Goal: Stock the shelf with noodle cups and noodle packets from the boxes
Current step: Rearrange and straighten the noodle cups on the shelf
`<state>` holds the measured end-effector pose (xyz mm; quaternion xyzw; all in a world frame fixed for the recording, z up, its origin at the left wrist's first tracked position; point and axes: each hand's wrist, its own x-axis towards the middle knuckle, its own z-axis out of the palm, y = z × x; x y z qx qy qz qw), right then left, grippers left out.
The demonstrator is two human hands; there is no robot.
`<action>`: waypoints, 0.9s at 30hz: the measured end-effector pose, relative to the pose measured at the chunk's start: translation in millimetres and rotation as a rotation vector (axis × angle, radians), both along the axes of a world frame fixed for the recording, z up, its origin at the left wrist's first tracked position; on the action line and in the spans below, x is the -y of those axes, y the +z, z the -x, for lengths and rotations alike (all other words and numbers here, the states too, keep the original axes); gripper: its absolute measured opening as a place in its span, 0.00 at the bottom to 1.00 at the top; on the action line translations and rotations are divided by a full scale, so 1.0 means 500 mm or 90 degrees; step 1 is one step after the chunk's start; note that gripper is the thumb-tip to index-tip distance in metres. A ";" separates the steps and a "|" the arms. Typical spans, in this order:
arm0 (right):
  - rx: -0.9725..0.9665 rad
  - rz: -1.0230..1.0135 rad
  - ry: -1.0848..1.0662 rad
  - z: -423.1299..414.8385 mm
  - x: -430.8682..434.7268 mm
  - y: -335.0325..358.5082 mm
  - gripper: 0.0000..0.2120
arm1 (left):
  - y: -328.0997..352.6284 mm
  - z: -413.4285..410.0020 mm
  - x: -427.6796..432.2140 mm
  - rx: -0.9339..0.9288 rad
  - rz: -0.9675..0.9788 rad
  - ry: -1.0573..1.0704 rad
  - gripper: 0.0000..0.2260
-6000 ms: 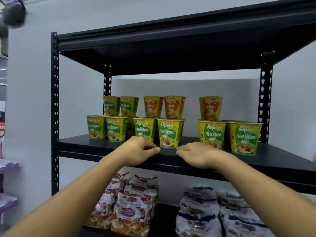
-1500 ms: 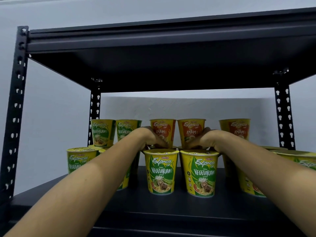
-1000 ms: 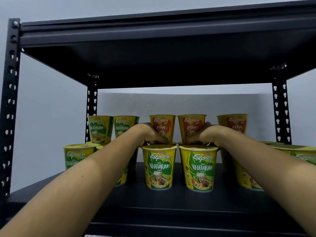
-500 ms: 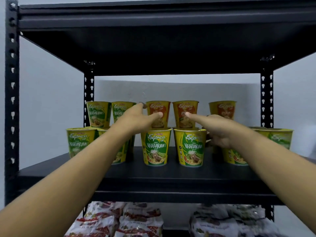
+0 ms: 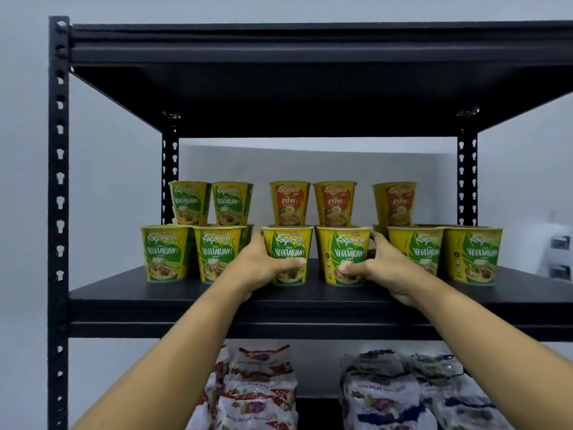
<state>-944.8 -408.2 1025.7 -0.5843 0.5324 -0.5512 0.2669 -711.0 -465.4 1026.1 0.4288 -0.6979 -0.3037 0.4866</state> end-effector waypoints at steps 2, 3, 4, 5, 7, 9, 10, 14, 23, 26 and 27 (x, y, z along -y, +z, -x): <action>-0.001 0.003 0.003 0.002 0.002 0.001 0.46 | -0.004 -0.001 0.002 -0.025 0.002 -0.022 0.35; -0.004 0.004 0.002 0.002 0.002 0.000 0.46 | -0.004 -0.001 0.003 -0.032 0.006 -0.031 0.32; -0.006 0.007 0.000 0.002 0.003 -0.001 0.45 | -0.004 -0.001 0.002 -0.033 0.009 -0.035 0.31; -0.012 0.009 -0.005 0.002 0.004 -0.002 0.45 | -0.005 -0.002 0.004 -0.028 0.010 -0.037 0.29; -0.022 0.011 -0.016 0.003 0.007 -0.003 0.45 | -0.008 -0.005 0.008 -0.017 0.012 -0.037 0.28; -0.036 0.018 -0.029 0.004 0.010 -0.004 0.45 | -0.009 -0.005 0.010 -0.007 0.011 -0.036 0.28; -0.042 0.021 -0.036 0.005 0.012 -0.005 0.45 | -0.008 -0.005 0.009 0.000 0.013 -0.037 0.28; -0.062 0.032 -0.057 0.005 0.016 -0.007 0.46 | -0.008 -0.004 0.010 0.013 0.015 -0.027 0.24; -0.158 0.095 -0.208 0.001 0.006 -0.012 0.56 | -0.012 -0.003 0.002 0.077 0.056 0.036 0.23; -0.155 0.202 -0.264 -0.001 -0.005 -0.021 0.49 | -0.010 -0.003 -0.021 0.125 0.124 0.098 0.24; -0.163 0.249 -0.284 -0.001 -0.010 -0.025 0.44 | -0.009 -0.004 -0.029 0.146 0.148 0.125 0.26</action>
